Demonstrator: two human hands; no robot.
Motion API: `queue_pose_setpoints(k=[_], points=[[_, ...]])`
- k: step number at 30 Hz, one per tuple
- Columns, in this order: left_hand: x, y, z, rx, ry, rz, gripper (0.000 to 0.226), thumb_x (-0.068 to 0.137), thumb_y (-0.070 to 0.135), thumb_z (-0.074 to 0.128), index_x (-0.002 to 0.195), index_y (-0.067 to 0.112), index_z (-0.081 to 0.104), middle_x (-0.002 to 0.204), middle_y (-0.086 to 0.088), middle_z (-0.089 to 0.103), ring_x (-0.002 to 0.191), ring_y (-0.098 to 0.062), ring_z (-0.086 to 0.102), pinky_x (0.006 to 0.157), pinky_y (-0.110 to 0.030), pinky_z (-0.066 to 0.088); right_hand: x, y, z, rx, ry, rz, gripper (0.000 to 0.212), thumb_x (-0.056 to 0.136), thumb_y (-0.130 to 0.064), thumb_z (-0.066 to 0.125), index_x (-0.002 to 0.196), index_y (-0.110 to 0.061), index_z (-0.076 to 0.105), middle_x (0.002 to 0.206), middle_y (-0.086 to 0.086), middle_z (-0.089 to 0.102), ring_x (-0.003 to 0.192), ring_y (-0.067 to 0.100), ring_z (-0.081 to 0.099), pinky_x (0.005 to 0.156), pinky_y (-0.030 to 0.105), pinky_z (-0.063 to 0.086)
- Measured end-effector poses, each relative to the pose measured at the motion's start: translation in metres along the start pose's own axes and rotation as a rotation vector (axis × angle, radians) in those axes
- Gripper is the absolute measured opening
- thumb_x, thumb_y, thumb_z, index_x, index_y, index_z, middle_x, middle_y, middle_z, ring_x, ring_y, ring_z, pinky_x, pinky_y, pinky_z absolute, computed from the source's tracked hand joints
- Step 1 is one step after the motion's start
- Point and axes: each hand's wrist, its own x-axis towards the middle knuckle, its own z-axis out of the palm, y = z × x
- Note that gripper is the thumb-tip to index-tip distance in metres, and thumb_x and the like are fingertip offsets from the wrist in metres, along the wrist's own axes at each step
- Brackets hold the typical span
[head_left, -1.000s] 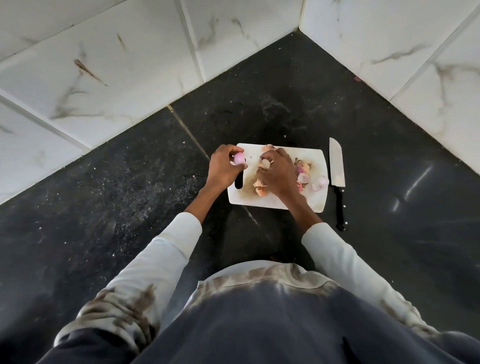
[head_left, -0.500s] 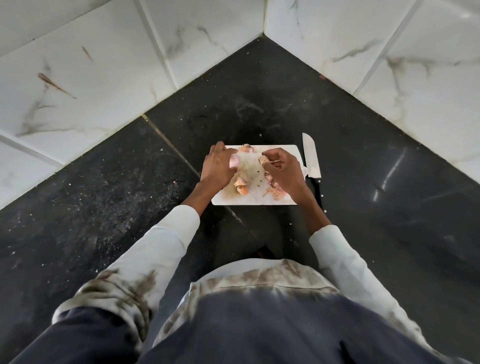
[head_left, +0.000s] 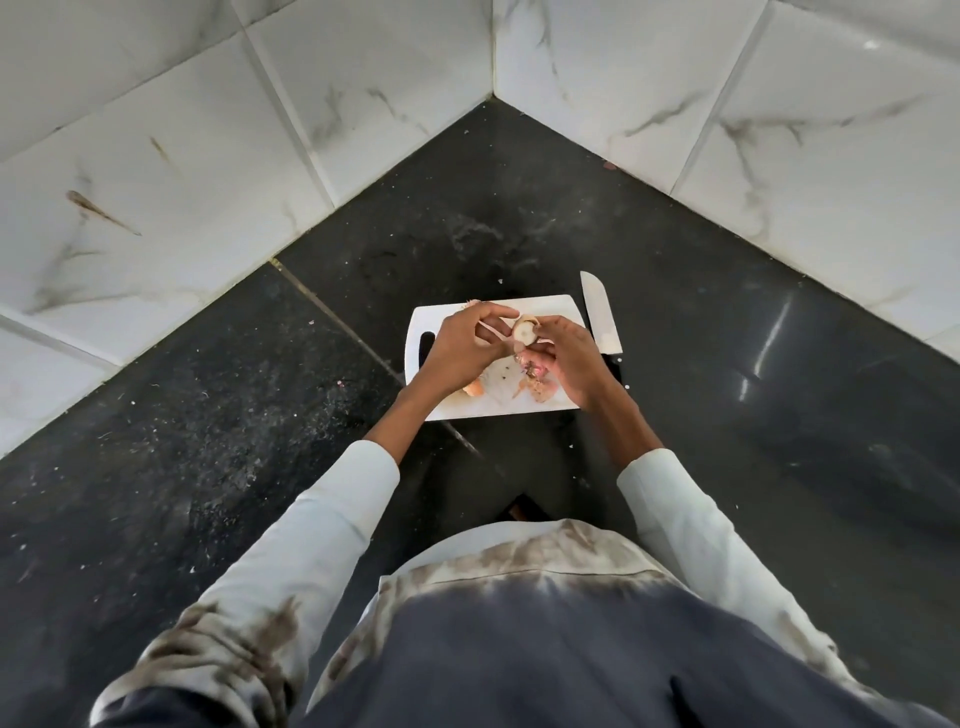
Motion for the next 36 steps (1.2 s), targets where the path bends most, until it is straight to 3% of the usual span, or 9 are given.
queue_pose_setpoints(k=[4, 10, 15, 21, 25, 28, 30, 32, 36], points=[[-0.007, 0.001, 0.014, 0.038, 0.066, 0.04, 0.053, 0.077, 0.025, 0.095, 0.125, 0.018, 0.073, 0.114, 0.001, 0.073, 0.098, -0.014, 0.073, 0.089, -0.024, 0.058, -0.004, 0.001, -0.001, -0.009, 0.01, 0.006, 0.01, 0.104, -0.009, 0.059, 0.108, -0.004, 0.068, 0.105, 0.013, 0.078, 0.098, 0.027, 0.077, 0.089, 0.034, 0.061], [-0.01, 0.001, 0.029, 0.157, 0.171, 0.054, 0.042, 0.084, 0.028, 0.089, 0.122, 0.019, 0.074, 0.118, 0.005, 0.073, 0.107, -0.009, 0.068, 0.097, -0.026, 0.057, 0.0, 0.003, 0.003, -0.291, 0.089, -0.051, 0.015, 0.104, -0.011, 0.061, 0.104, 0.001, 0.07, 0.102, 0.021, 0.073, 0.094, 0.028, 0.07, 0.1, 0.051, 0.058], [-0.009, -0.002, 0.029, 0.12, 0.213, -0.006, 0.05, 0.086, 0.018, 0.088, 0.133, 0.016, 0.072, 0.131, -0.001, 0.074, 0.122, -0.015, 0.067, 0.111, -0.032, 0.052, -0.002, -0.003, 0.008, -0.385, 0.18, -0.07, 0.016, 0.103, -0.015, 0.066, 0.108, -0.001, 0.074, 0.102, 0.016, 0.078, 0.096, 0.032, 0.078, 0.097, 0.05, 0.061], [-0.009, -0.007, 0.021, 0.004, 0.245, -0.004, 0.045, 0.079, 0.015, 0.093, 0.121, 0.018, 0.076, 0.123, 0.006, 0.074, 0.103, -0.006, 0.07, 0.09, -0.013, 0.057, -0.004, -0.007, 0.0, -0.625, 0.298, -0.156, 0.015, 0.1, -0.019, 0.071, 0.102, -0.006, 0.078, 0.095, 0.009, 0.08, 0.085, 0.02, 0.078, 0.085, 0.036, 0.064], [-0.007, -0.011, 0.016, -0.168, 0.212, -0.093, 0.042, 0.078, 0.023, 0.095, 0.115, 0.019, 0.075, 0.113, 0.021, 0.071, 0.096, -0.004, 0.074, 0.085, -0.016, 0.06, -0.007, -0.011, 0.005, -0.981, 0.352, -0.276, 0.032, 0.1, -0.039, 0.068, 0.084, -0.014, 0.081, 0.076, 0.001, 0.076, 0.061, 0.01, 0.064, 0.058, 0.023, 0.041], [-0.005, -0.013, 0.014, -0.394, 0.199, -0.161, 0.037, 0.083, 0.027, 0.091, 0.115, 0.016, 0.077, 0.116, 0.007, 0.077, 0.104, -0.01, 0.076, 0.097, -0.03, 0.061, -0.009, -0.019, 0.008, -1.071, 0.385, -0.297, 0.032, 0.101, -0.044, 0.065, 0.092, -0.019, 0.083, 0.085, -0.004, 0.076, 0.066, 0.008, 0.063, 0.064, 0.027, 0.049], [-0.003, -0.013, 0.013, -0.606, 0.188, -0.26, 0.035, 0.09, 0.031, 0.085, 0.118, 0.013, 0.077, 0.116, -0.006, 0.08, 0.108, -0.023, 0.078, 0.105, -0.041, 0.059, -0.01, -0.026, 0.01, -1.021, 0.336, -0.324, 0.024, 0.1, -0.039, 0.069, 0.106, -0.019, 0.082, 0.101, -0.003, 0.076, 0.082, 0.009, 0.067, 0.078, 0.034, 0.057], [-0.002, -0.012, 0.012, -0.778, 0.167, -0.341, 0.04, 0.094, 0.037, 0.079, 0.12, 0.008, 0.076, 0.113, -0.013, 0.081, 0.106, -0.024, 0.08, 0.105, -0.039, 0.059, -0.013, -0.029, 0.012, -0.893, 0.198, -0.379, 0.023, 0.097, -0.033, 0.075, 0.116, -0.02, 0.078, 0.106, -0.006, 0.073, 0.089, 0.007, 0.068, 0.086, 0.028, 0.058], [-0.002, -0.008, 0.008, -0.918, 0.15, -0.404, 0.056, 0.085, 0.054, 0.079, 0.116, 0.007, 0.079, 0.107, -0.012, 0.082, 0.086, -0.01, 0.078, 0.086, -0.023, 0.062, -0.018, -0.025, 0.023, -0.756, -0.019, -0.415, 0.043, 0.089, -0.034, 0.084, 0.128, -0.021, 0.071, 0.113, -0.006, 0.073, 0.096, 0.006, 0.07, 0.074, 0.002, 0.05]])
